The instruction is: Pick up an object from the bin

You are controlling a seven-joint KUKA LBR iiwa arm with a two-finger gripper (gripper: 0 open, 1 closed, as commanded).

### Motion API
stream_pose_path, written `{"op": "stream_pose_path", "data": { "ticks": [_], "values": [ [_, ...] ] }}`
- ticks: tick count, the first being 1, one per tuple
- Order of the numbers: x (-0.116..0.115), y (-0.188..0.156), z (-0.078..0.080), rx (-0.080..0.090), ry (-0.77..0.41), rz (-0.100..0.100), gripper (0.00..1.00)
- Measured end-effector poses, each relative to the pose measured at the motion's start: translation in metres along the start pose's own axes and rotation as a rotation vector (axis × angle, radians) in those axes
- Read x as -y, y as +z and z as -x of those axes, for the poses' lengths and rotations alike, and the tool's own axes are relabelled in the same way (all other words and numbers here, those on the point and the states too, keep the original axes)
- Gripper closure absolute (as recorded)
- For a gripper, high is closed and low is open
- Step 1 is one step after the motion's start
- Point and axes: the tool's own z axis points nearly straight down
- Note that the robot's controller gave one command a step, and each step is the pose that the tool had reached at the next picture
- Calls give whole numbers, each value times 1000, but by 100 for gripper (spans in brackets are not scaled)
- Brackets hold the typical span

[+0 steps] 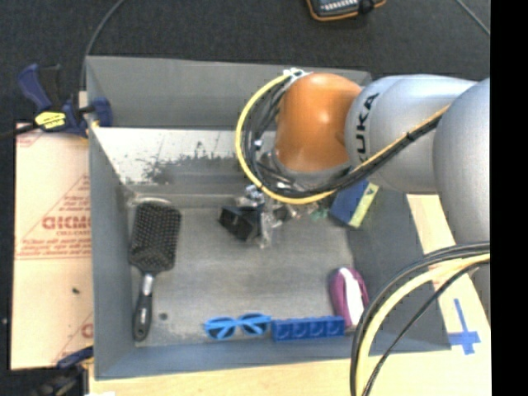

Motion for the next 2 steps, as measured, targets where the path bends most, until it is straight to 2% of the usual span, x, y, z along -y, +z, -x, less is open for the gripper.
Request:
{"op": "stream_pose_path", "data": {
  "ticks": [2],
  "values": [
    [0,-50,-2,-6,6,2,100]
  ]
}}
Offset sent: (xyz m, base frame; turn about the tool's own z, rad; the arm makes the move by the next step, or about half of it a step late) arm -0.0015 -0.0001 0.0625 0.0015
